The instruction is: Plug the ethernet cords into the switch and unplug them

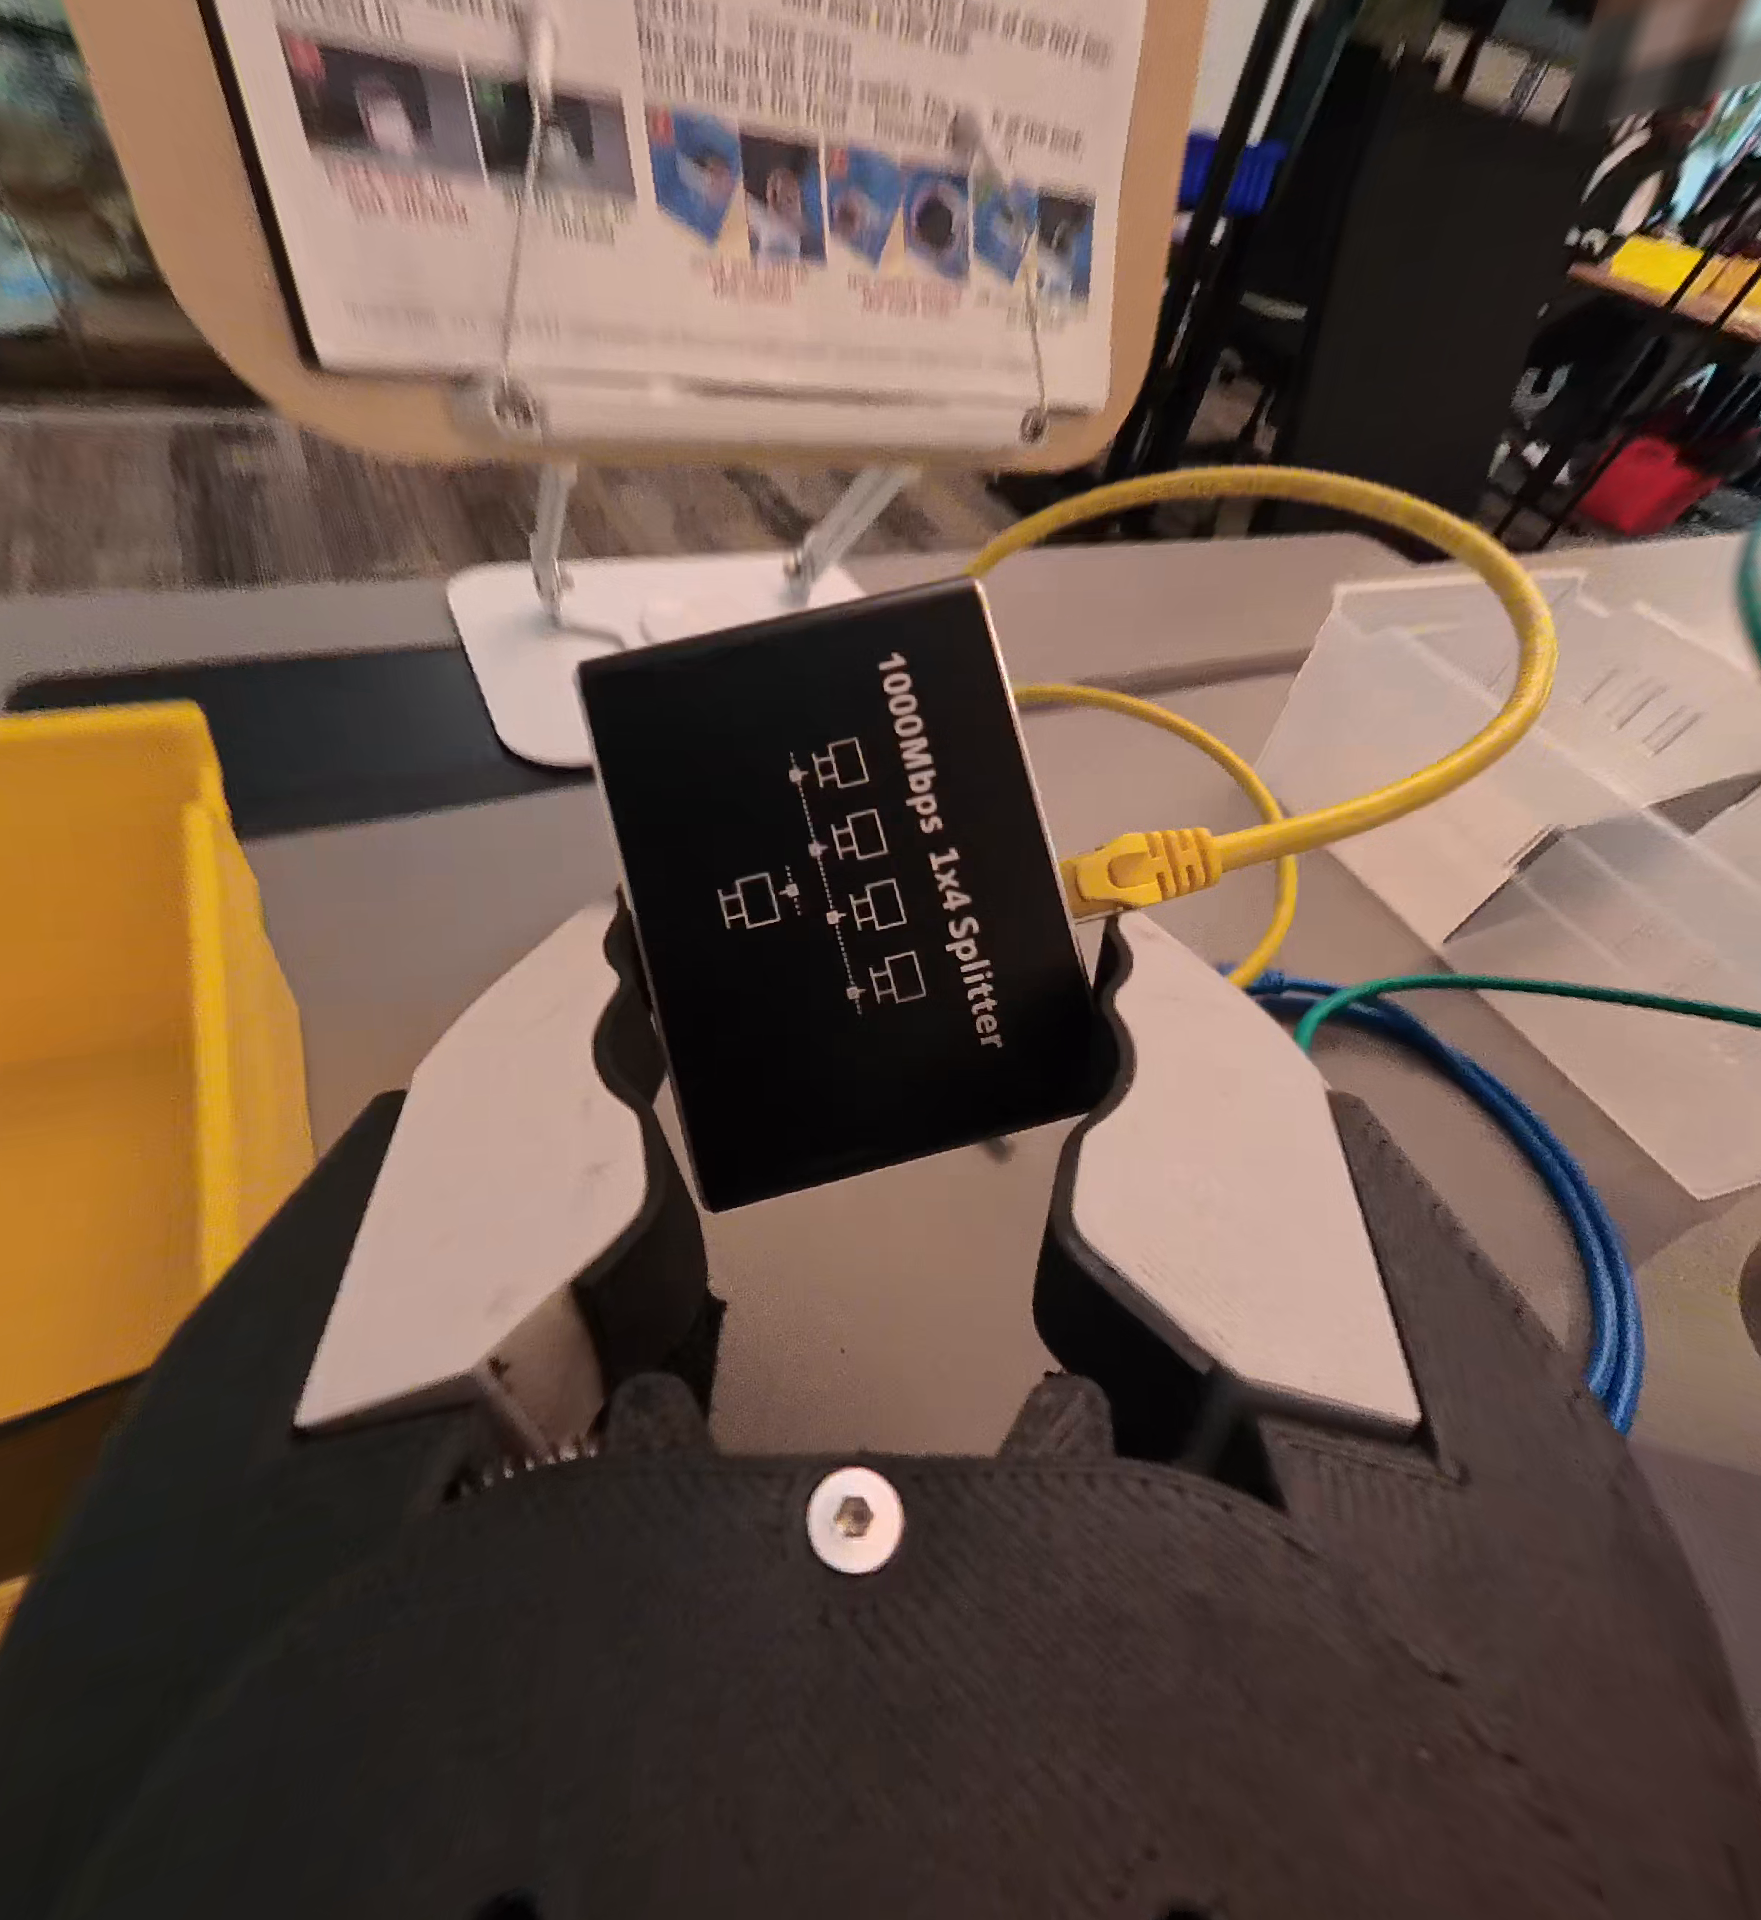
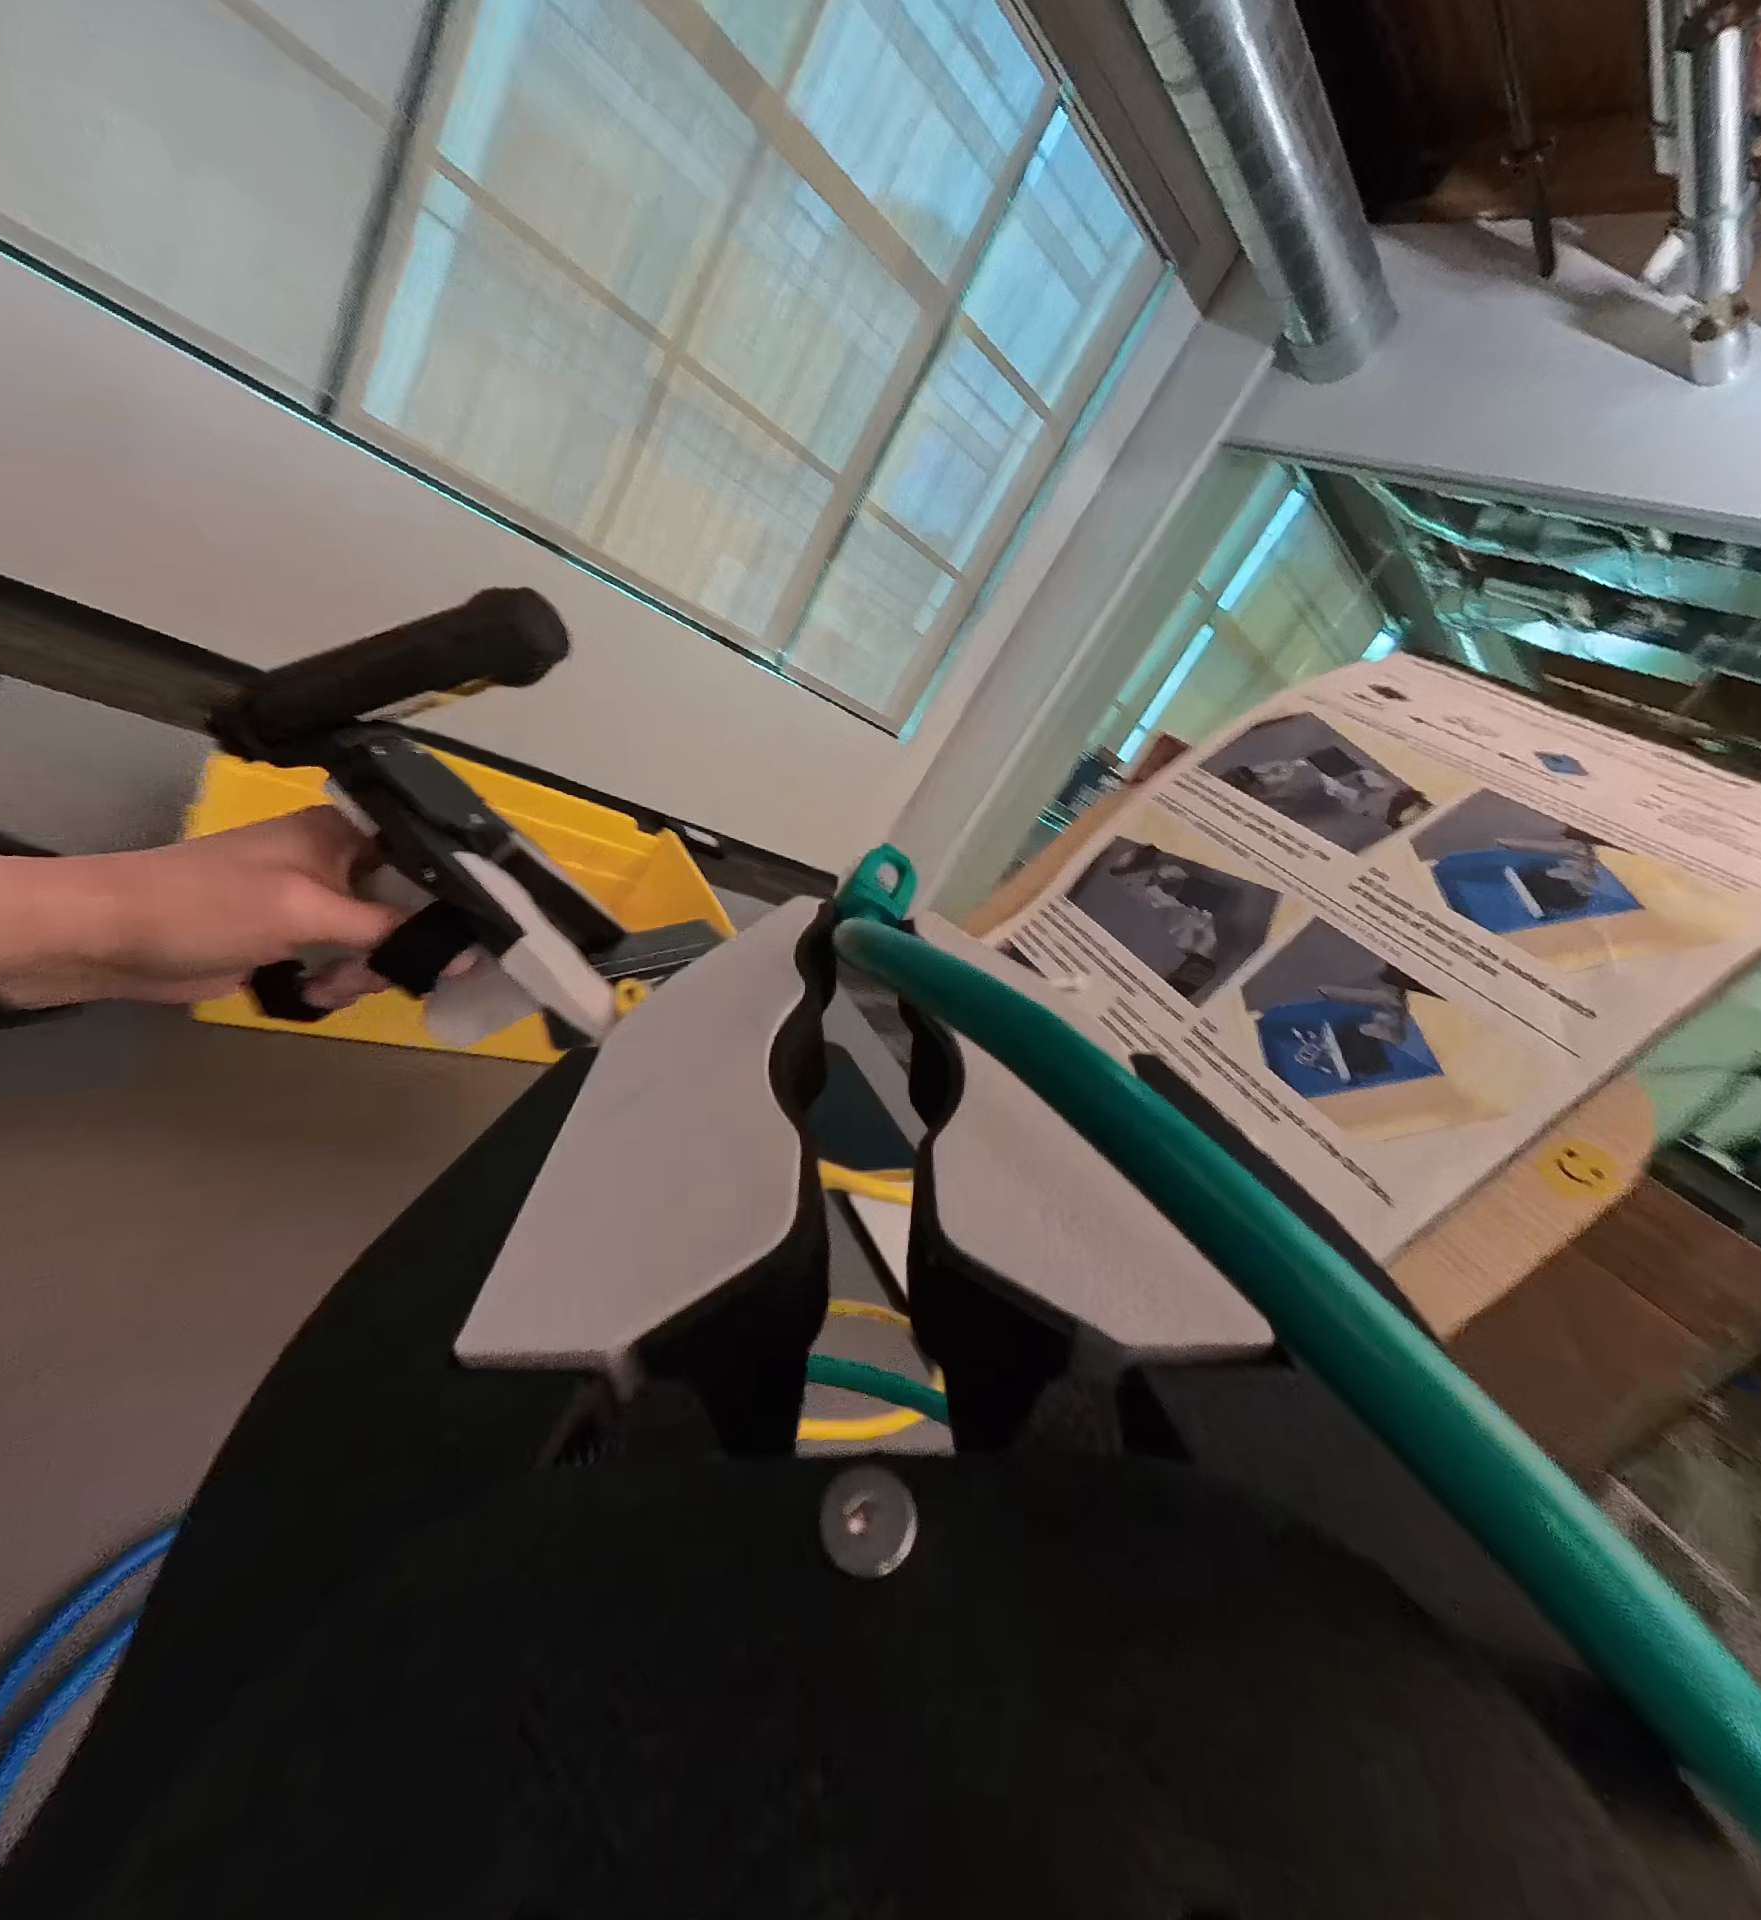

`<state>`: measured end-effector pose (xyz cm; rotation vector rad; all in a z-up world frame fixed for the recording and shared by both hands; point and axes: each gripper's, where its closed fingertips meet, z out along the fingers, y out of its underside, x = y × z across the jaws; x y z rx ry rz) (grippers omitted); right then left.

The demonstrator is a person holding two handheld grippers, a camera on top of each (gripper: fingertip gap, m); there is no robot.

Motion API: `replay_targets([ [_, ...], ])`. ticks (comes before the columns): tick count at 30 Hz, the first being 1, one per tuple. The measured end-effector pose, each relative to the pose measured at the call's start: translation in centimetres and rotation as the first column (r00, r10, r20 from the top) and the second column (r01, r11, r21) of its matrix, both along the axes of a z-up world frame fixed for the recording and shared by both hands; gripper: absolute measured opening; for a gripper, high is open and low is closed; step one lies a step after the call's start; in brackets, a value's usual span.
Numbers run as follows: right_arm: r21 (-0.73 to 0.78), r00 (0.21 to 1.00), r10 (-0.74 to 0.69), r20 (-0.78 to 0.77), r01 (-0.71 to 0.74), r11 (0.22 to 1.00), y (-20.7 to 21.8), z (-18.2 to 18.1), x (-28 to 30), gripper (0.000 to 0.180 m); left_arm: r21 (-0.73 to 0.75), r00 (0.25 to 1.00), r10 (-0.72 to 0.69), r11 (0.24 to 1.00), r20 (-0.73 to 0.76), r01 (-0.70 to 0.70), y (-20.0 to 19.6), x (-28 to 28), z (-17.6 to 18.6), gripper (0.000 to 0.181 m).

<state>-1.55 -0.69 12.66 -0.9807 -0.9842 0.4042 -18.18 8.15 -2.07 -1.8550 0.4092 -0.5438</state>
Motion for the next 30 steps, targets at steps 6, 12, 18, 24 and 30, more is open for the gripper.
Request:
replay_targets([
  [6, -0.085, 0.935, 0.348, 0.075, -0.342, 0.936, -4.0, -1.7, -0.6, 0.01, 0.161, 0.987, -0.116, 0.982, 0.111, 0.097, -1.3, 0.3, 7.3, 0.08],
  [12, -0.083, 0.971, 0.216, 0.101, -0.208, 0.975, -1.4, -2.9, -1.1, 0.01, 0.234, 0.926, -0.358, 0.917, 0.119, 0.325, -3.2, 4.3, 12.8, 0.08],
  [18, -0.009, 0.995, 0.102, 0.014, -0.101, 0.995, -0.6, -1.7, -2.2, 0.01, 0.212, 0.907, -0.419, 0.891, 0.041, 0.401, -4.2, 7.3, 12.9, 0.081],
  [24, 0.086, 0.999, -0.025, 0.04, 0.021, 0.996, 0.3, -1.9, -2.5, 0.009, 0.113, 0.863, -0.505, 0.858, 0.006, 0.501, -5.0, 8.1, 11.6, 0.081],
  [30, 0.302, 0.988, -0.126, 0.094, 0.092, 0.949, -0.6, -2.0, -3.3, 0.01, 0.015, 0.834, -0.55, 0.835, -0.038, 0.551, -6.1, 8.4, 10.6, 0.081],
])
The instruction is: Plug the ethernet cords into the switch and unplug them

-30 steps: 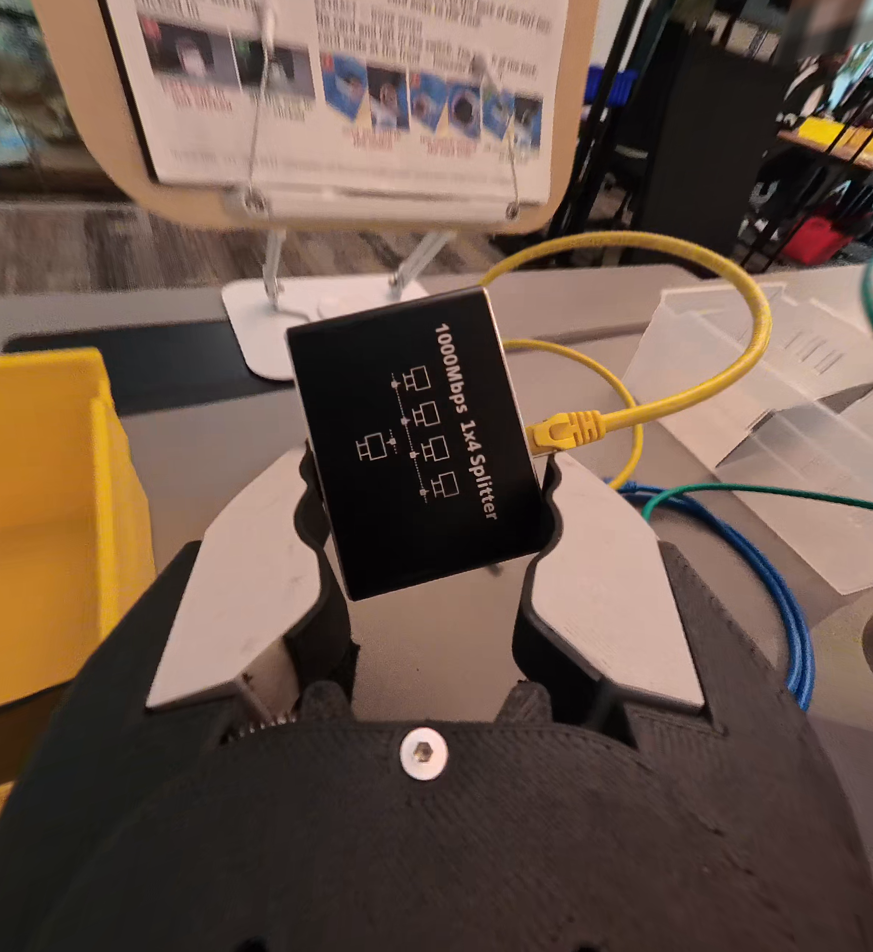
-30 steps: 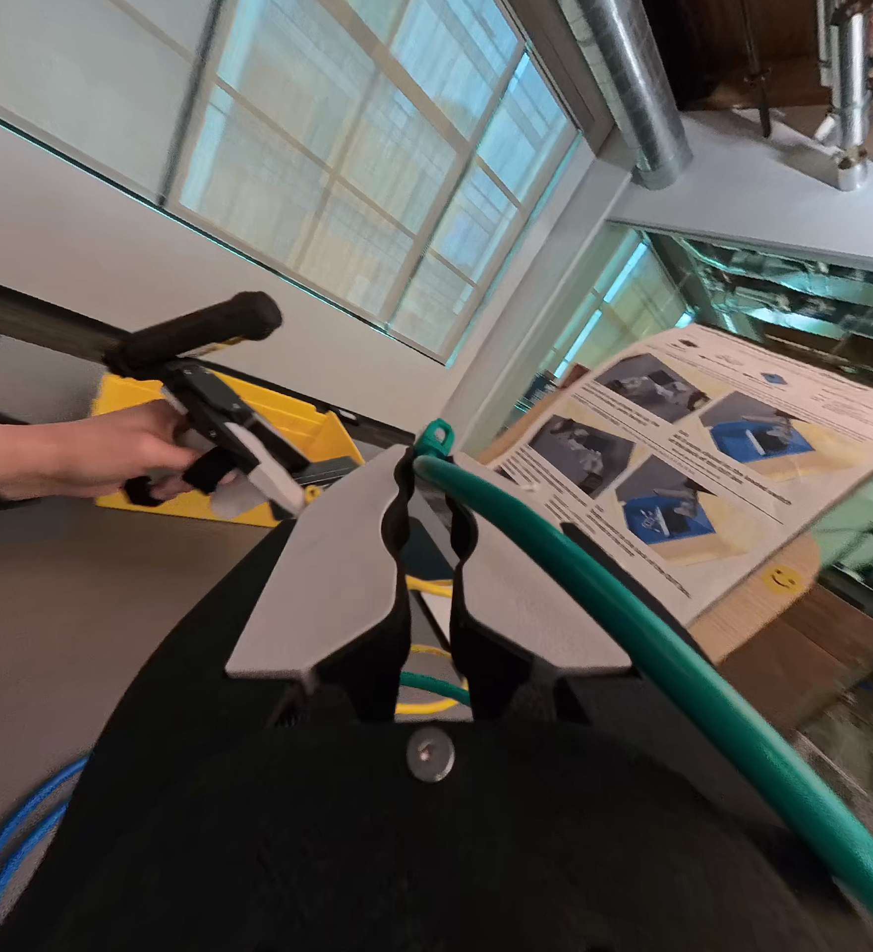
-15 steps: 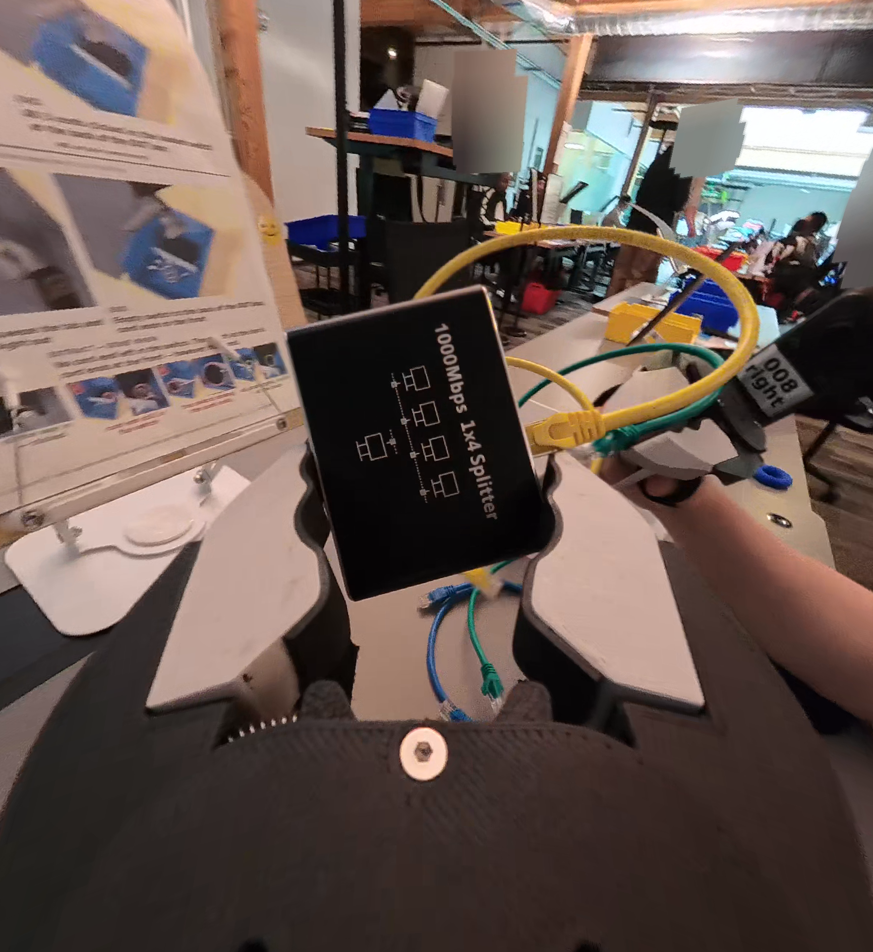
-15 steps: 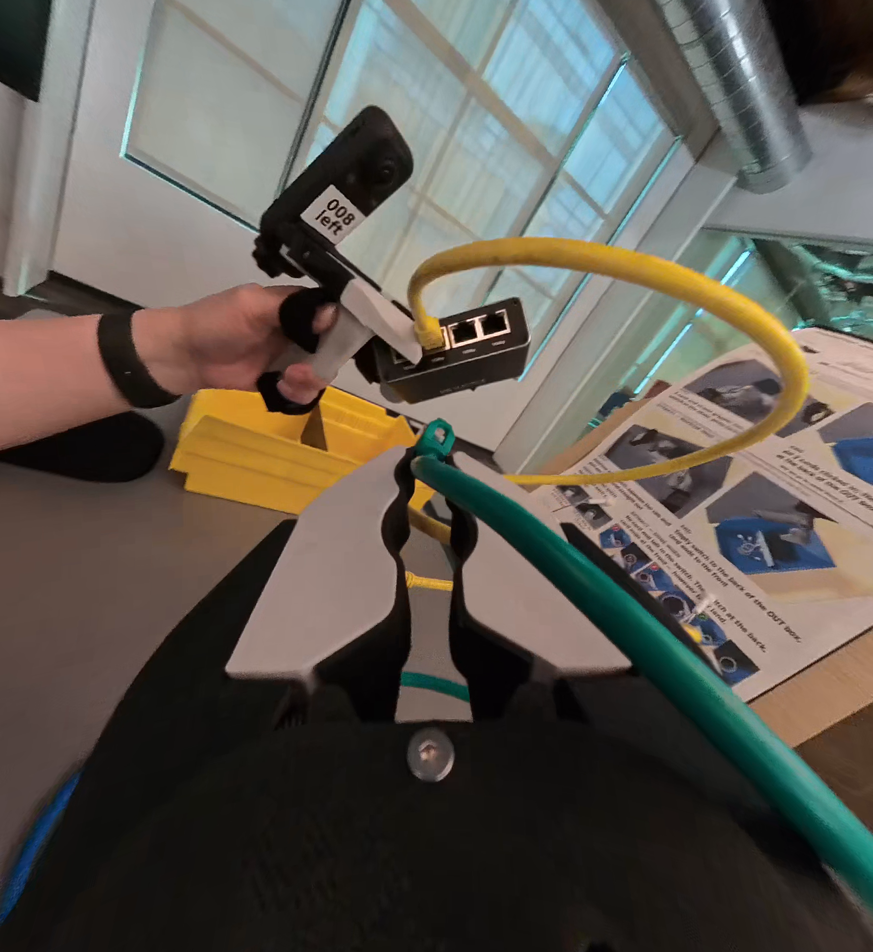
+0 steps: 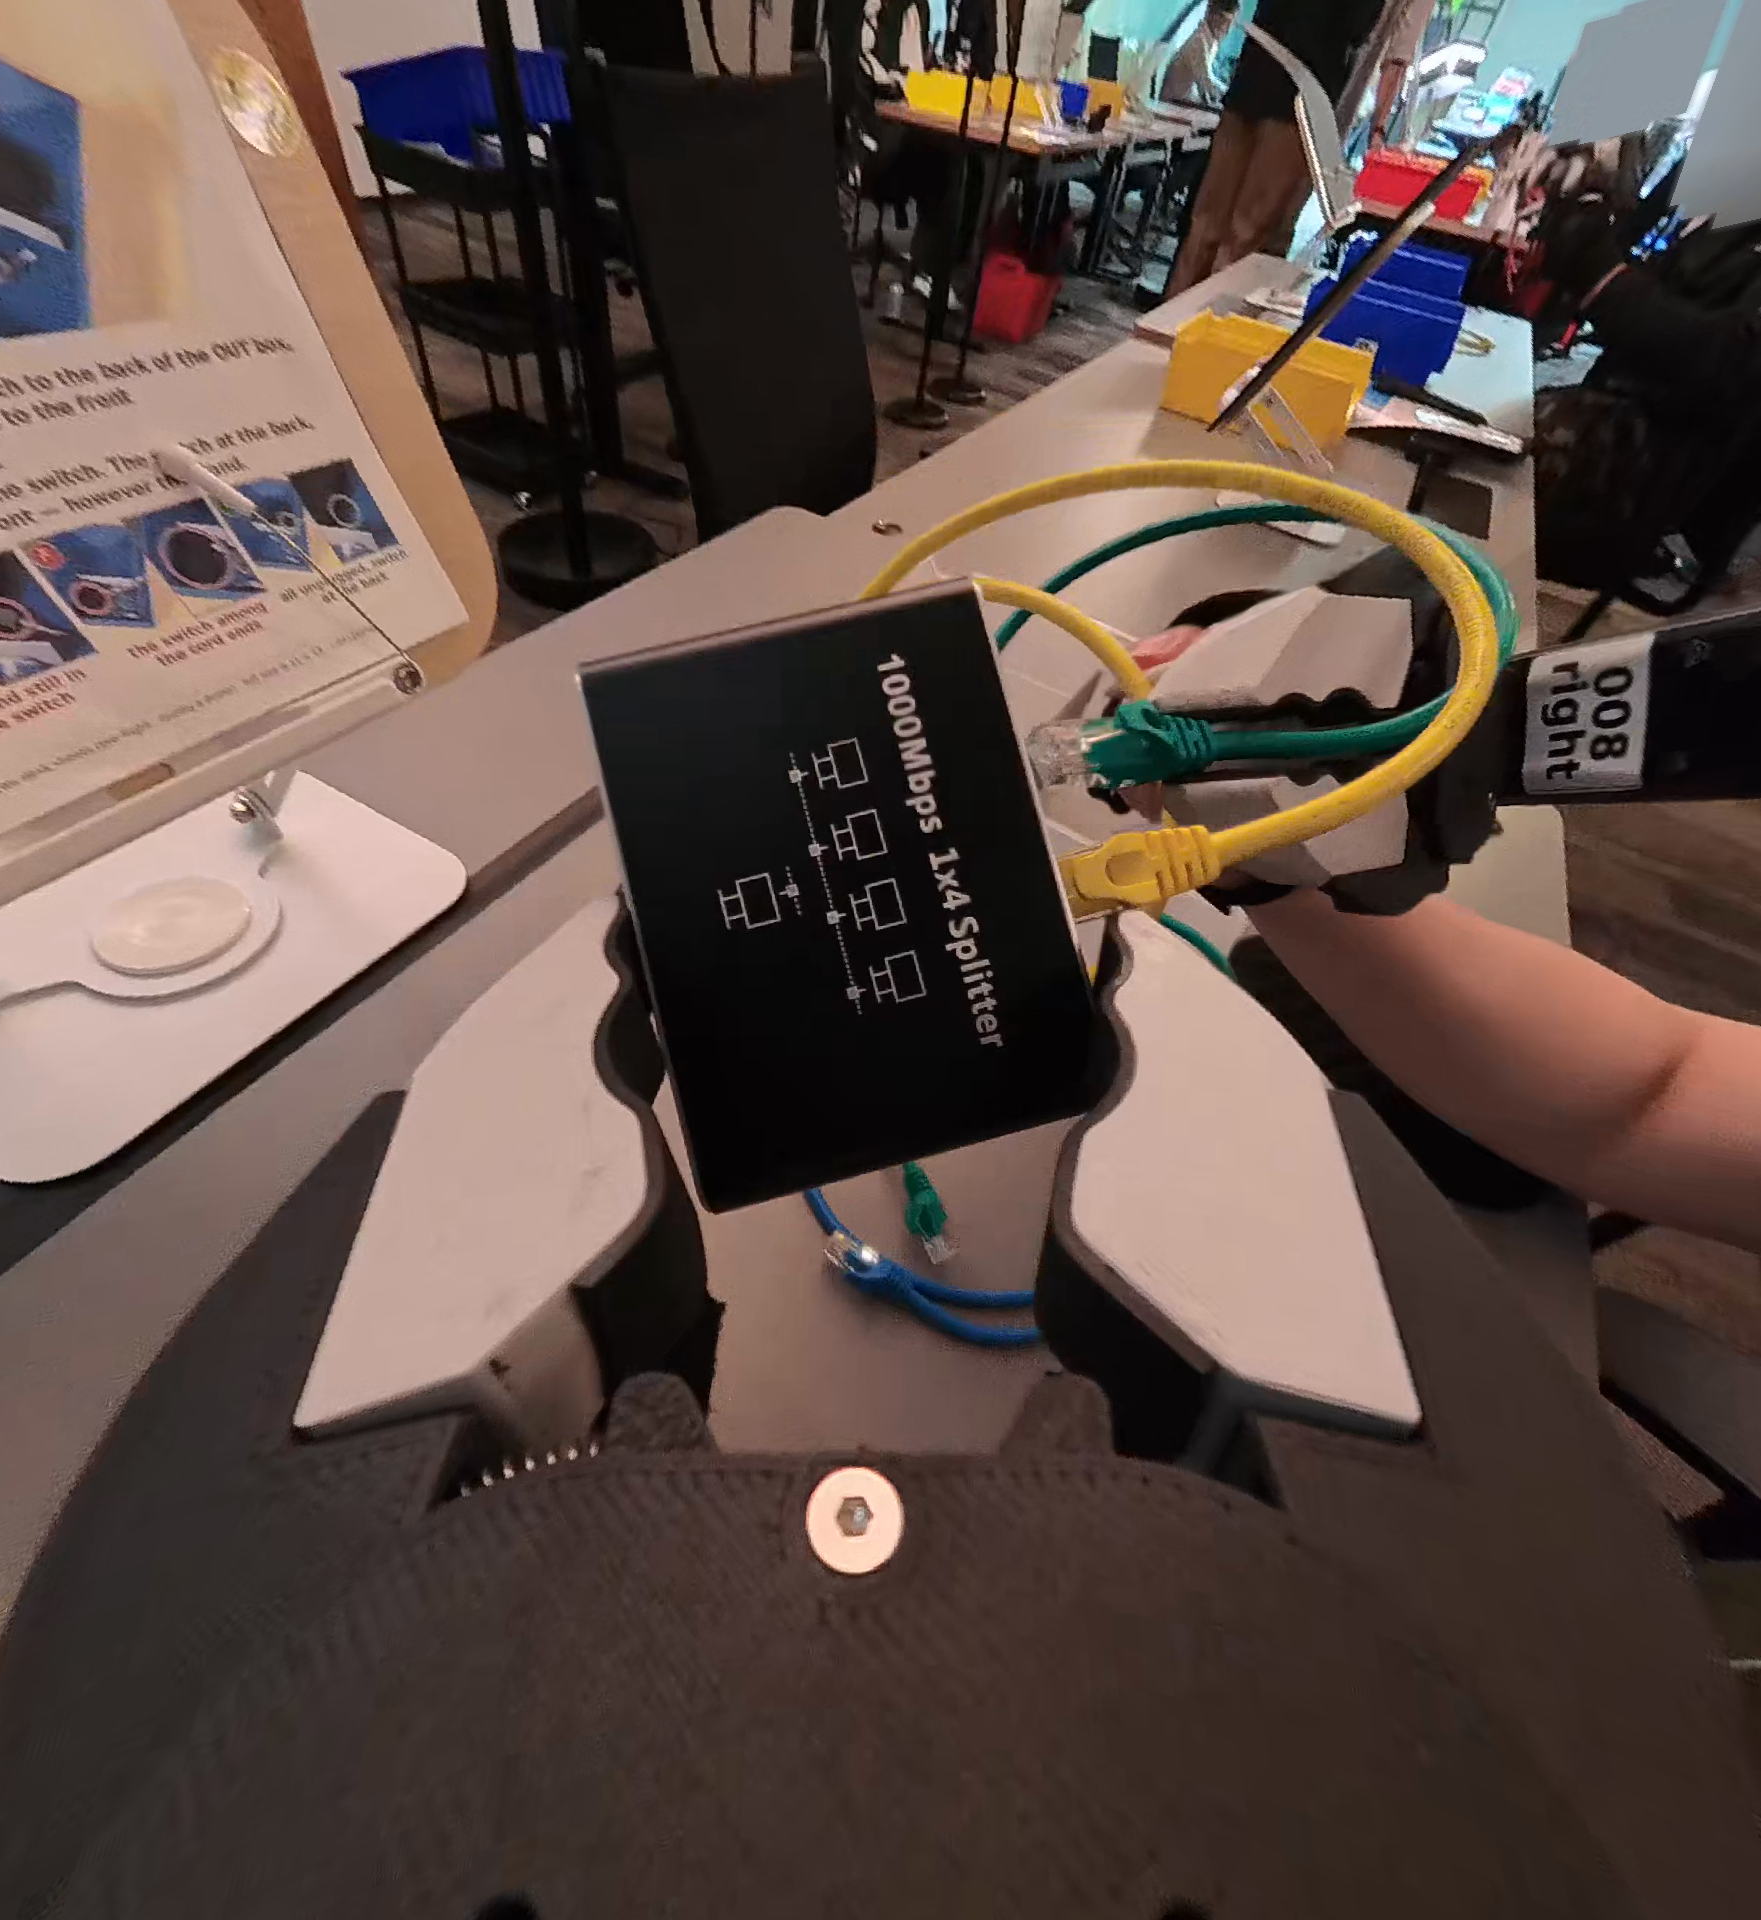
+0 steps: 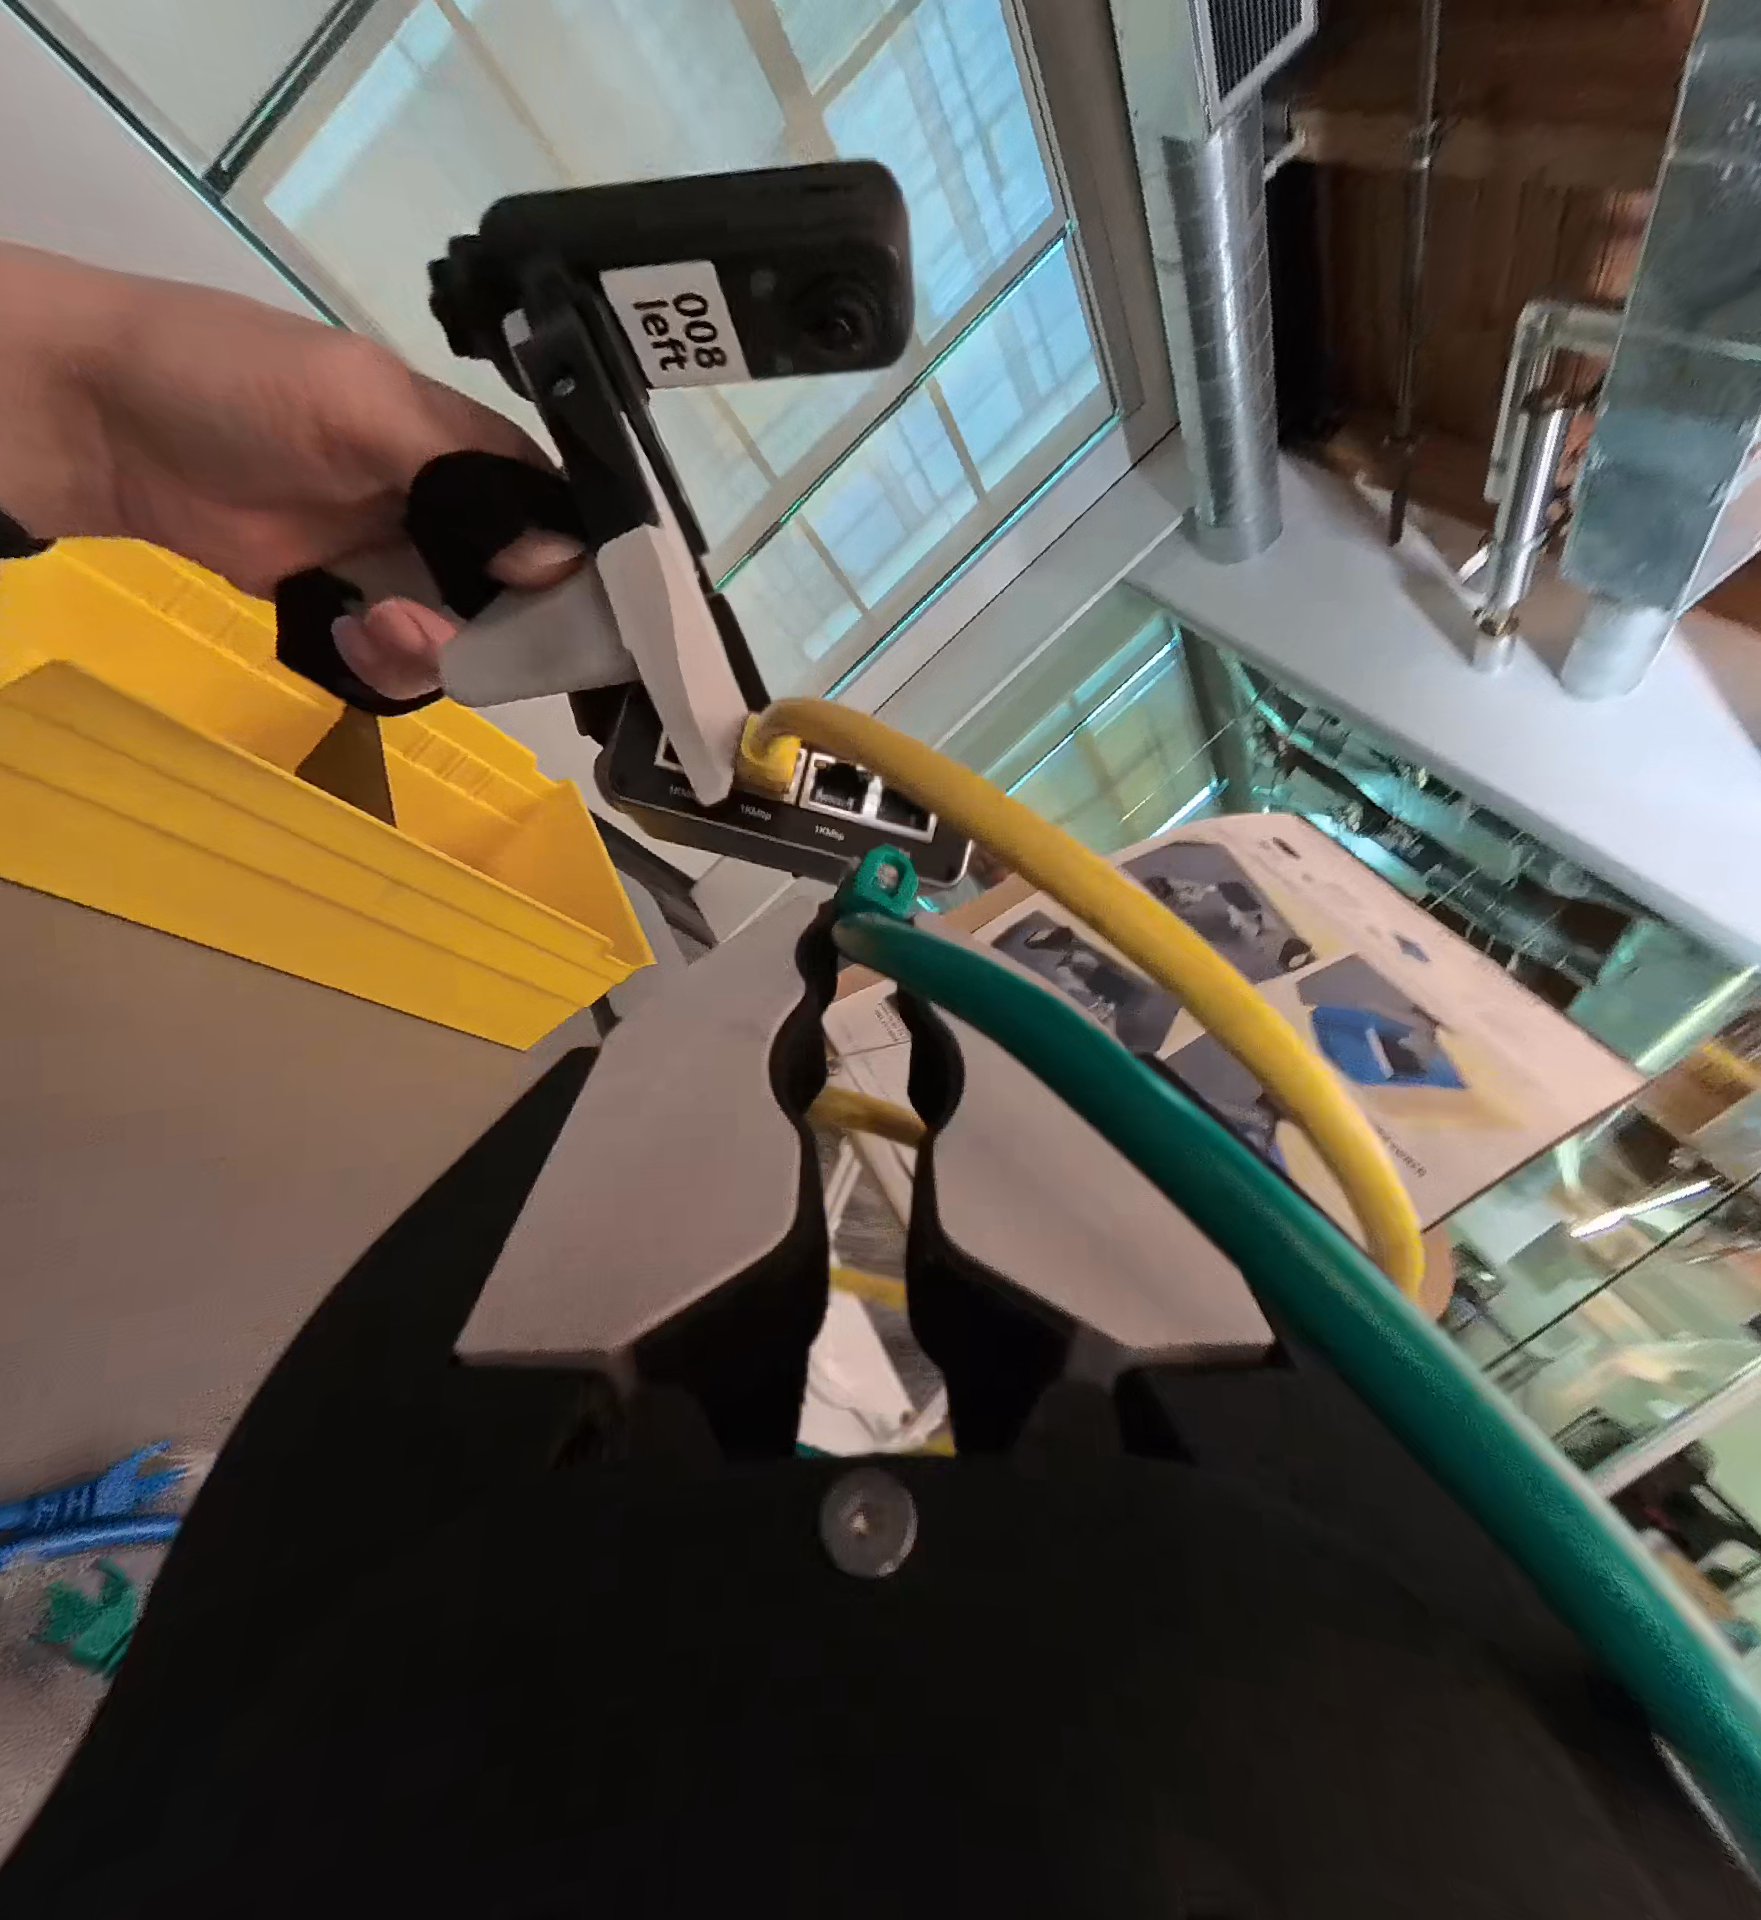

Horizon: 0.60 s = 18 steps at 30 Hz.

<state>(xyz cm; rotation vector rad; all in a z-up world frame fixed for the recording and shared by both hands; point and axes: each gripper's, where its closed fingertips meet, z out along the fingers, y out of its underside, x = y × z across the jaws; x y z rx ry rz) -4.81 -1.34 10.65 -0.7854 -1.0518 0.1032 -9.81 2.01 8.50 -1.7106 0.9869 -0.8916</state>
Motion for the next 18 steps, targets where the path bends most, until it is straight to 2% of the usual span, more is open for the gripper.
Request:
replay_targets([
  [9, 0.065, 0.999, 0.019, 0.03, -0.021, 0.998, -1.6, 0.6, -1.0, 0.01, -0.002, 0.997, -0.031, 1.0, -0.077, 0.031, -1.1, 0.3, -0.6, 0.081],
  [18, 0.052, 0.998, 0.024, 0.054, -0.027, 0.998, -1.7, 0.3, -1.2, 0.009, 0.002, 0.994, -0.031, 0.999, -0.106, 0.032, -1.2, 0.4, -0.9, 0.081],
])
